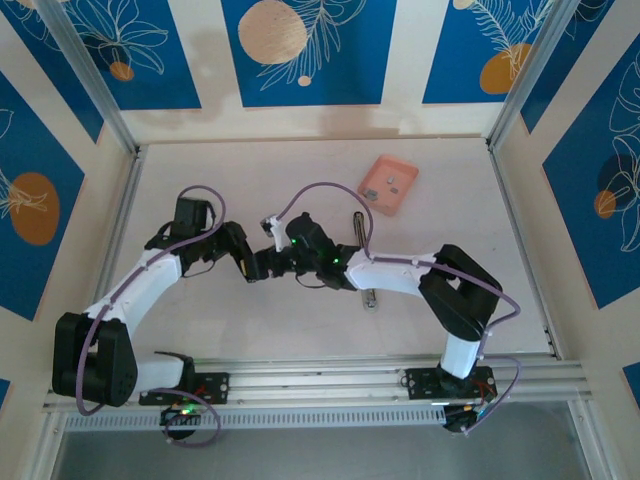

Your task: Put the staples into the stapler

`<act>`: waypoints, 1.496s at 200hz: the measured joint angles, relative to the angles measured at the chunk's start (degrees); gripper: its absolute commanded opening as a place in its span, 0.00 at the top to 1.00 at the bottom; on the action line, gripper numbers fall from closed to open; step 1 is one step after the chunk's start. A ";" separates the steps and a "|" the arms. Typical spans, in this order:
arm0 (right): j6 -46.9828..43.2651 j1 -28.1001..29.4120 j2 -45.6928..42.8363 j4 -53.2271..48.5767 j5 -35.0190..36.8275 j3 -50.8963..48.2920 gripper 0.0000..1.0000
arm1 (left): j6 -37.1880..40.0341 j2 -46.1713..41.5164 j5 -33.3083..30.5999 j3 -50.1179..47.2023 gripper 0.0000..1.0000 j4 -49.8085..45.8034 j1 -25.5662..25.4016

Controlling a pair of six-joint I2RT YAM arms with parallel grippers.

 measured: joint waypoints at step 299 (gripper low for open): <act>3.80 -1.99 4.63 -2.03 2.21 3.10 0.79 | -3.37 0.46 0.70 -0.15 0.44 3.85 -2.67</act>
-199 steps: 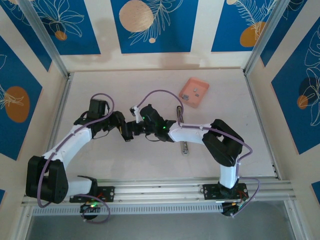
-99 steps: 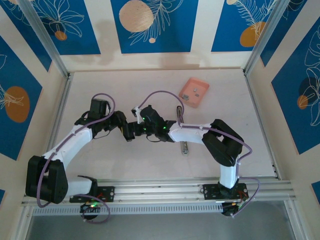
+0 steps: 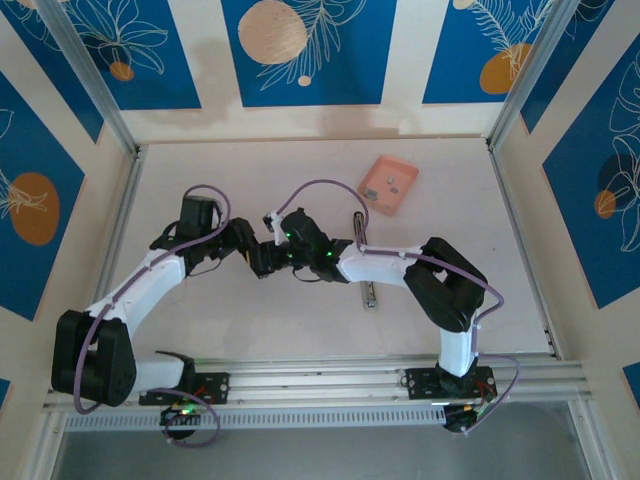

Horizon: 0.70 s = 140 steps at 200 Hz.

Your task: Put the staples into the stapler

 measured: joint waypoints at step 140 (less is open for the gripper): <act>1.33 -5.77 -7.30 10.58 -0.66 -16.79 0.89 | 5.25 1.01 9.99 0.57 0.14 14.71 -0.26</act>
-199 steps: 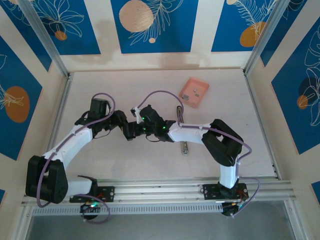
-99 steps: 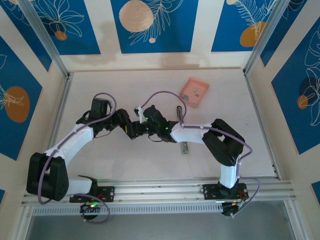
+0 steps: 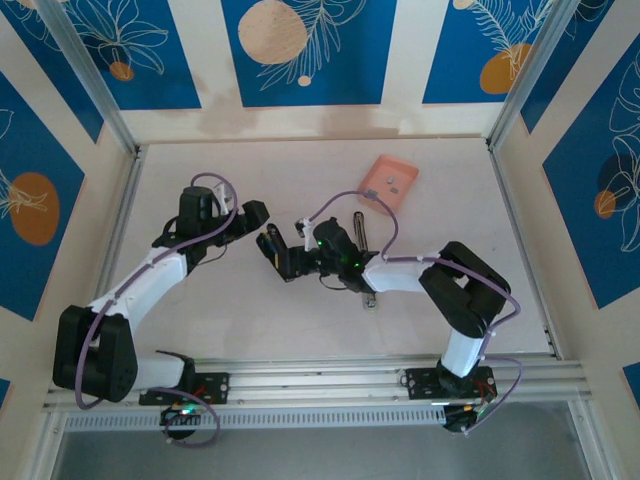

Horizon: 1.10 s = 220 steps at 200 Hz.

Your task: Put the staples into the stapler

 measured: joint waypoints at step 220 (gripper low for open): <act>-3.06 -15.02 -17.75 29.81 -18.05 -17.25 0.92 | -11.65 6.69 17.59 -12.50 0.28 75.76 -3.17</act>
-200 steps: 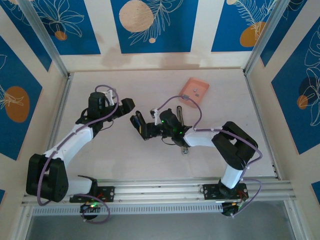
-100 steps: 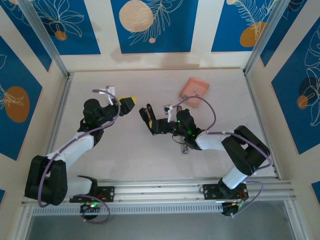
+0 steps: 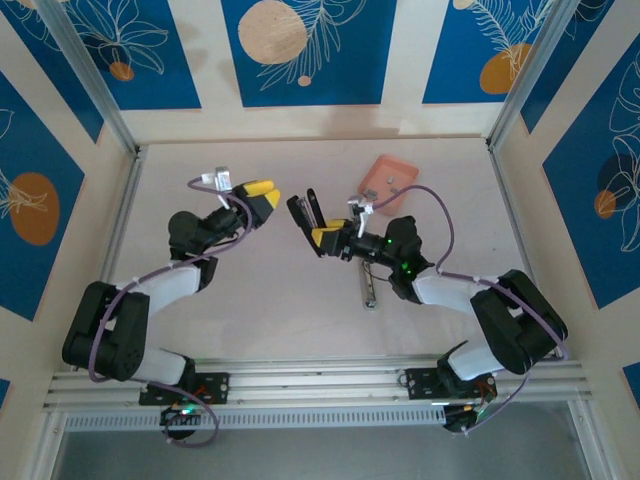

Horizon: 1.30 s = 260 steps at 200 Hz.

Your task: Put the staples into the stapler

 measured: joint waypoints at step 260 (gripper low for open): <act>-0.66 -3.85 -3.43 6.86 -22.67 5.60 0.92 | 11.91 -4.96 8.35 -1.14 0.40 2.38 -7.80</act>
